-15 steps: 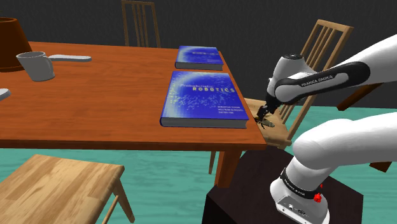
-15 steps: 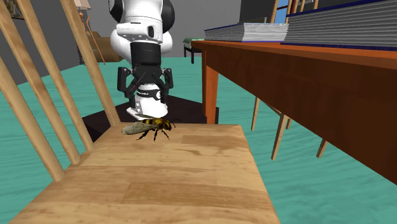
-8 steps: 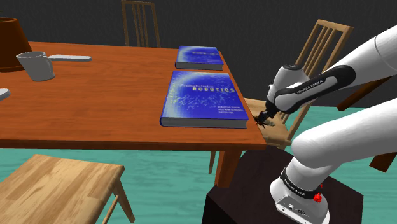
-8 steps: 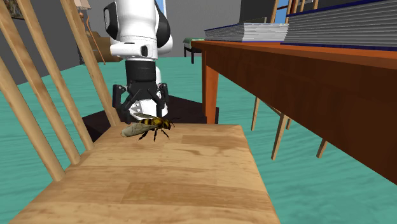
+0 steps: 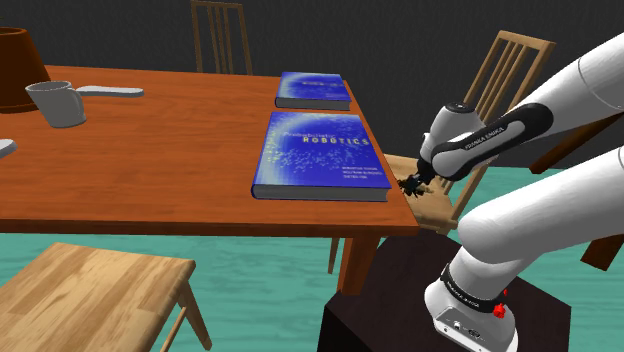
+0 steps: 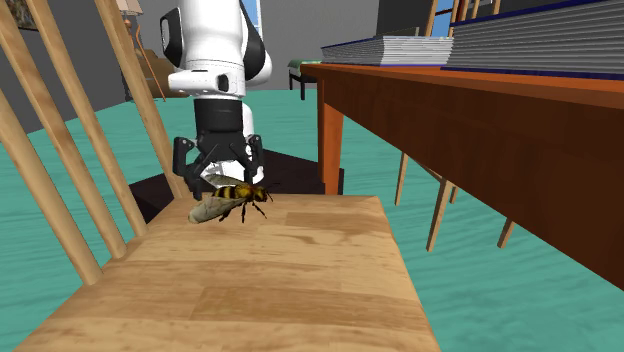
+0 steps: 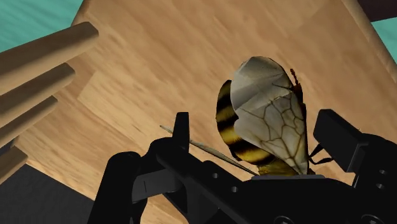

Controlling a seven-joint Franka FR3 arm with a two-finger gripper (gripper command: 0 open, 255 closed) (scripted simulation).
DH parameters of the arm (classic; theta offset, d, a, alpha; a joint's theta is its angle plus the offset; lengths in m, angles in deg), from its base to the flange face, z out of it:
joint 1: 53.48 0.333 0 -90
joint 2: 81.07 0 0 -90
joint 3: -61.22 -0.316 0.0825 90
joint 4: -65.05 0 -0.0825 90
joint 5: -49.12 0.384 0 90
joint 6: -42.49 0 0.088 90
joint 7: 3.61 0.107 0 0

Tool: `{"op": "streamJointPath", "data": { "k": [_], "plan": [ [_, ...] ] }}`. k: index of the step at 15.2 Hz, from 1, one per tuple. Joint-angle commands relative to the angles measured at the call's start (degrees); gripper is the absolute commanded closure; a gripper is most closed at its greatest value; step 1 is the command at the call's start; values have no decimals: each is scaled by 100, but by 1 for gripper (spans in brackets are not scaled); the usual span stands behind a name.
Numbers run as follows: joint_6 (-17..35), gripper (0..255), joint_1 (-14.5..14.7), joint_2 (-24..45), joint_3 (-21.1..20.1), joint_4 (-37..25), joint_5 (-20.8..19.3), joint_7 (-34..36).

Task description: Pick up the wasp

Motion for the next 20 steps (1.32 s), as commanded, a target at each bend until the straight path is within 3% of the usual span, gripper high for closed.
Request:
{"op": "streamJointPath", "data": {
  "k": [1,5,6,8,20],
  "plan": [
    [117,255,59,268,11,121,-4,-8],
    [252,255,150,521,34,-3,48,15],
    [-72,255,77,64,-12,137,34,-26],
    [-367,255,102,-211,-47,115,146,-108],
    [-1961,255,275,-1496,-304,-217,691,-423]
  ]
}}
